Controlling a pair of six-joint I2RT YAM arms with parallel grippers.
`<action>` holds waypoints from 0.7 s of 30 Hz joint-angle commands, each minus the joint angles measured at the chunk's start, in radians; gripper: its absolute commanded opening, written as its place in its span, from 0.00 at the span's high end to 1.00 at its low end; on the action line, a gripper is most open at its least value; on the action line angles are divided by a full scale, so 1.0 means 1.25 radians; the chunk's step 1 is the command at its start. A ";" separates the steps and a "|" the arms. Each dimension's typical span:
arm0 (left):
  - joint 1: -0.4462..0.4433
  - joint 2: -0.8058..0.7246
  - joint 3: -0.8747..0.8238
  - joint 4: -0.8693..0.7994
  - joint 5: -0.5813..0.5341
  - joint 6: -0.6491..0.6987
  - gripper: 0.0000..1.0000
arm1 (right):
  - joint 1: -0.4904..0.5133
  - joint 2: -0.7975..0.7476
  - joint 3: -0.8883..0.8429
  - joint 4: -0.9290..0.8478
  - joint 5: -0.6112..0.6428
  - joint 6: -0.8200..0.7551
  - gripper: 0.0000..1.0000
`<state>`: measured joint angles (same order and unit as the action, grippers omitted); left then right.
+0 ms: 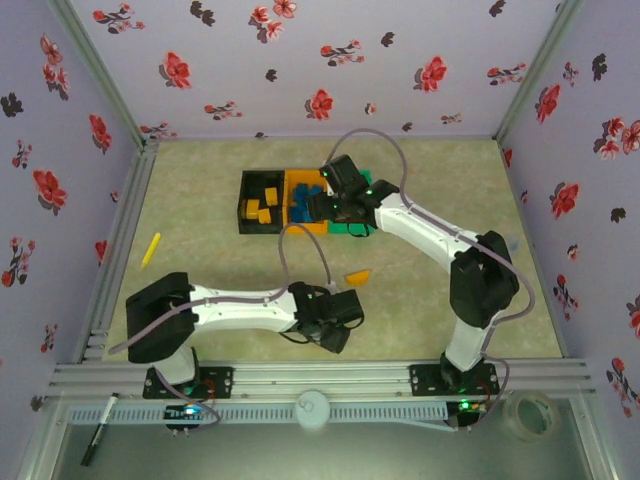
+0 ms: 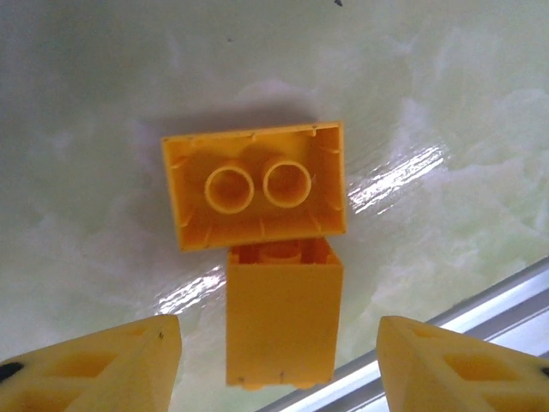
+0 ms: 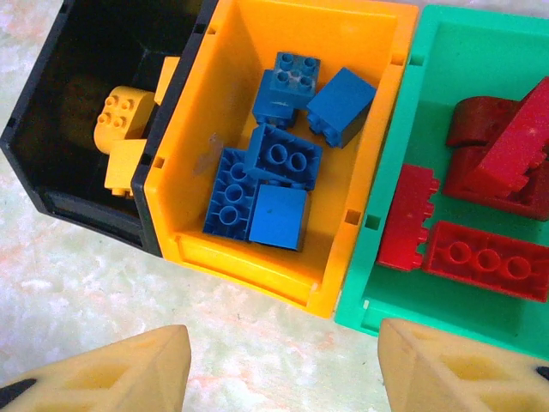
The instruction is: Sort the legos into containers by color
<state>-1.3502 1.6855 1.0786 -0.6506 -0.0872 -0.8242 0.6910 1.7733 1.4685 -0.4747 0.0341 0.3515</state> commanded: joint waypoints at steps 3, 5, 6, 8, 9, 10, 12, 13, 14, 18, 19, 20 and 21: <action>-0.009 0.046 0.040 -0.046 0.013 0.021 0.43 | -0.010 -0.033 -0.021 0.010 0.022 0.016 0.40; -0.009 0.057 0.046 -0.050 0.013 0.022 0.46 | -0.011 -0.035 -0.024 0.010 0.022 0.016 0.40; -0.009 0.062 0.048 -0.051 0.012 0.022 0.49 | -0.012 -0.035 -0.025 0.011 0.022 0.016 0.40; -0.010 0.069 0.051 -0.054 0.012 0.021 0.52 | -0.013 -0.038 -0.027 0.010 0.022 0.016 0.40; -0.009 0.071 0.052 -0.055 0.012 0.021 0.54 | -0.013 -0.040 -0.028 0.010 0.022 0.015 0.40; -0.010 0.073 0.053 -0.056 0.012 0.021 0.56 | -0.013 -0.041 -0.029 0.010 0.022 0.016 0.40; -0.009 0.074 0.051 -0.057 0.008 0.019 0.59 | -0.014 -0.046 -0.032 0.010 0.025 0.016 0.40; -0.008 0.073 0.050 -0.058 0.007 0.017 0.61 | -0.015 -0.048 -0.034 0.010 0.025 0.015 0.40; -0.009 0.071 0.048 -0.059 0.005 0.018 0.62 | -0.015 -0.049 -0.036 0.010 0.027 0.014 0.40; -0.004 0.059 0.041 -0.063 -0.002 0.018 0.64 | -0.021 -0.061 -0.047 0.012 0.028 0.015 0.40; 0.001 0.052 0.033 -0.063 -0.004 0.017 0.65 | -0.024 -0.065 -0.050 0.013 0.028 0.014 0.40; 0.006 0.044 0.026 -0.063 -0.006 0.019 0.65 | -0.025 -0.067 -0.056 0.013 0.029 0.016 0.40; 0.015 0.034 0.018 -0.068 -0.009 0.020 0.66 | -0.027 -0.072 -0.059 0.015 0.029 0.015 0.40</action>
<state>-1.3495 1.7603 1.1198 -0.6930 -0.0772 -0.8055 0.6685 1.7248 1.4147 -0.4679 0.0494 0.3511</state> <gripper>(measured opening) 0.352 0.599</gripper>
